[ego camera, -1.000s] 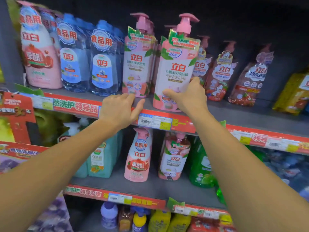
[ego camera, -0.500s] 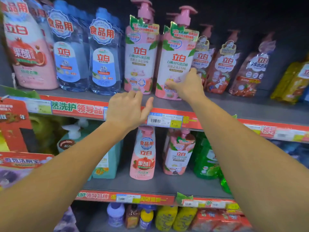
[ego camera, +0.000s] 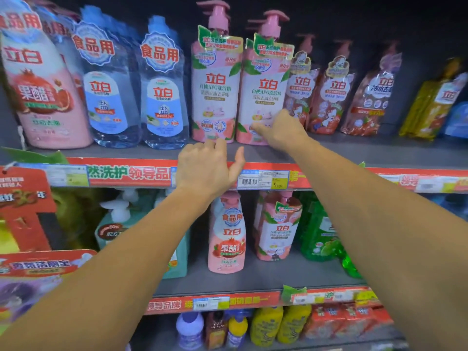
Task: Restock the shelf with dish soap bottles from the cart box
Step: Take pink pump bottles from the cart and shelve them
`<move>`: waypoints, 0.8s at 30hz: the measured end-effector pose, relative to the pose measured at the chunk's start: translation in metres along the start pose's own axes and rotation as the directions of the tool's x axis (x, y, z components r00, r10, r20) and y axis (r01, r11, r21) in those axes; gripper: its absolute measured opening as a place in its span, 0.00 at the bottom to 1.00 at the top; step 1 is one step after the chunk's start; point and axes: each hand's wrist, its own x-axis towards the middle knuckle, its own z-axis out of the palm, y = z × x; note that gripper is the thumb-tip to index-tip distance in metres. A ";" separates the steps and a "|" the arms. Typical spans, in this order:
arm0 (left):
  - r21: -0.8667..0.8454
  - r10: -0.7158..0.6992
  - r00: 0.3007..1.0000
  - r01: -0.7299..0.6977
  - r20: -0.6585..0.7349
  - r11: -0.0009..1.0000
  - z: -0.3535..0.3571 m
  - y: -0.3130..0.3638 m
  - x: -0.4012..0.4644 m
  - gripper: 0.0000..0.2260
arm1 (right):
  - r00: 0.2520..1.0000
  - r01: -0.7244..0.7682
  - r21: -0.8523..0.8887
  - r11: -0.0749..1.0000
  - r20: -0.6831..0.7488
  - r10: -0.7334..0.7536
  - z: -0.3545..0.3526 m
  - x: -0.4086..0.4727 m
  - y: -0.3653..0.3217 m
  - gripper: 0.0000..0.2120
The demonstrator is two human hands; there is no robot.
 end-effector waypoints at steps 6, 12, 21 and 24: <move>-0.008 0.010 0.997 -0.009 0.079 1.000 -0.006 -0.003 0.002 0.25 | 0.999 0.005 -0.214 0.977 0.038 0.003 -0.006 -0.051 0.013 0.35; -0.082 0.047 0.995 -0.040 0.090 0.996 -0.011 -0.011 0.004 0.21 | 0.962 0.215 -0.442 0.871 -0.057 -0.266 0.018 -0.110 0.035 0.37; -0.199 0.108 0.978 -0.071 0.181 0.977 -0.024 0.044 -0.074 0.32 | 0.931 0.302 -0.486 0.820 -0.036 -0.364 0.049 -0.182 0.095 0.39; -0.291 0.153 0.922 -0.046 0.356 0.956 -0.037 0.102 -0.117 0.35 | 0.968 0.198 -0.454 0.869 -0.051 -0.247 0.048 -0.213 0.134 0.37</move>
